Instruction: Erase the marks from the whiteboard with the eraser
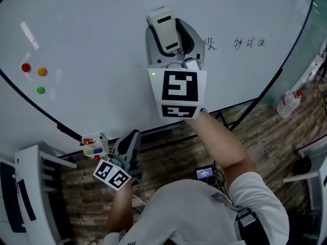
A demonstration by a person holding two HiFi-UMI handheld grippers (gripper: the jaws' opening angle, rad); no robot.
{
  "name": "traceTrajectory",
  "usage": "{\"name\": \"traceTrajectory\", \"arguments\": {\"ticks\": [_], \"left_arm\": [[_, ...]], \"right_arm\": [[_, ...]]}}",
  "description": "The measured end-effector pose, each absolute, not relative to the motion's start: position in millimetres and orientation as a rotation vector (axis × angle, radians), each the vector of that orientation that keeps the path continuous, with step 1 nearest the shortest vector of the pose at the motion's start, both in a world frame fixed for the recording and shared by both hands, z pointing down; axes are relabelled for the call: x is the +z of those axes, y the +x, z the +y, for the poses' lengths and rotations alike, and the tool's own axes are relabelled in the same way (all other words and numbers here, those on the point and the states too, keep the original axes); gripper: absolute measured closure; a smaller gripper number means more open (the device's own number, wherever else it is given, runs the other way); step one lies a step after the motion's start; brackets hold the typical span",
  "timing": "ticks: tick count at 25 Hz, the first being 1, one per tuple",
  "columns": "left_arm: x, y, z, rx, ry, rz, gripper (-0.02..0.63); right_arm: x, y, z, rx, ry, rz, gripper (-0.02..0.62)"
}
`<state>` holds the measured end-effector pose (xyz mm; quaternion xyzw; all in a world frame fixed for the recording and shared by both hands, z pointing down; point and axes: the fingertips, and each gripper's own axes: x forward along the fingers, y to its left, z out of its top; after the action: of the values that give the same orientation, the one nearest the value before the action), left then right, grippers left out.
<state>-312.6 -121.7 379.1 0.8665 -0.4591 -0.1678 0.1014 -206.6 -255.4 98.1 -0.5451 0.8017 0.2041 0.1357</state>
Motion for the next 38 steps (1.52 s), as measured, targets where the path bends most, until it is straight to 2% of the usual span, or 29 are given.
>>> {"name": "traceTrajectory", "arguments": {"ticks": [22, 38], "left_arm": [[384.0, -320.5, -92.0, -0.476, 2.517, -1.42, 0.6], [401.2, -313.6, -82.0, -0.432, 2.472, -1.428, 0.6]], "right_arm": [[132.9, -282.3, -221.0, 0.586, -1.301, 2.601, 0.344], [185.3, -271.6, -229.9, 0.609, -1.411, 2.636, 0.344]]}}
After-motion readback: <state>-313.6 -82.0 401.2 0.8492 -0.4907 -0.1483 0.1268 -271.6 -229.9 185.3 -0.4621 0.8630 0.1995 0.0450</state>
